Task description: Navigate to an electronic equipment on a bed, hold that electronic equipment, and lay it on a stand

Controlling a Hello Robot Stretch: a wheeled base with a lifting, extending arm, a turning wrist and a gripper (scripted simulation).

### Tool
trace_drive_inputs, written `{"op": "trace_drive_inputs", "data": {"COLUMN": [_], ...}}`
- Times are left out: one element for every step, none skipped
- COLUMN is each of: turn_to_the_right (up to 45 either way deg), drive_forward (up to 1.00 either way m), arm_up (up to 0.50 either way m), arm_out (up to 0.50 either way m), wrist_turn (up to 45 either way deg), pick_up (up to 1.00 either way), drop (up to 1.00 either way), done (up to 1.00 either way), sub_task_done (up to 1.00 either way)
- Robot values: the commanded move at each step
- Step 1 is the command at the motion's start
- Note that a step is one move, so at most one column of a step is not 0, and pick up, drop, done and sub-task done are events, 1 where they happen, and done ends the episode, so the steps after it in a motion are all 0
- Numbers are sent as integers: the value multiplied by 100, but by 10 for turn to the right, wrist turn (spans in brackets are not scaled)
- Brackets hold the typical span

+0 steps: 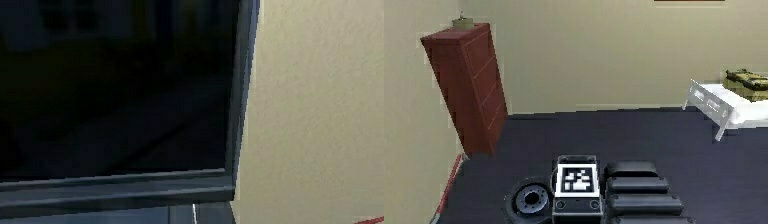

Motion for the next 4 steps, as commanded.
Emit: {"op": "trace_drive_inputs", "data": {"turn_to_the_right": [-300,270,-300,330], "drive_forward": [0,0,0,0], "arm_up": [0,0,0,0], "arm_out": [0,0,0,0], "wrist_turn": [0,0,0,0], "pick_up": [0,0,0,0], "drop": [0,0,0,0], "done": [0,0,0,0], "sub_task_done": [0,0,0,0]}}
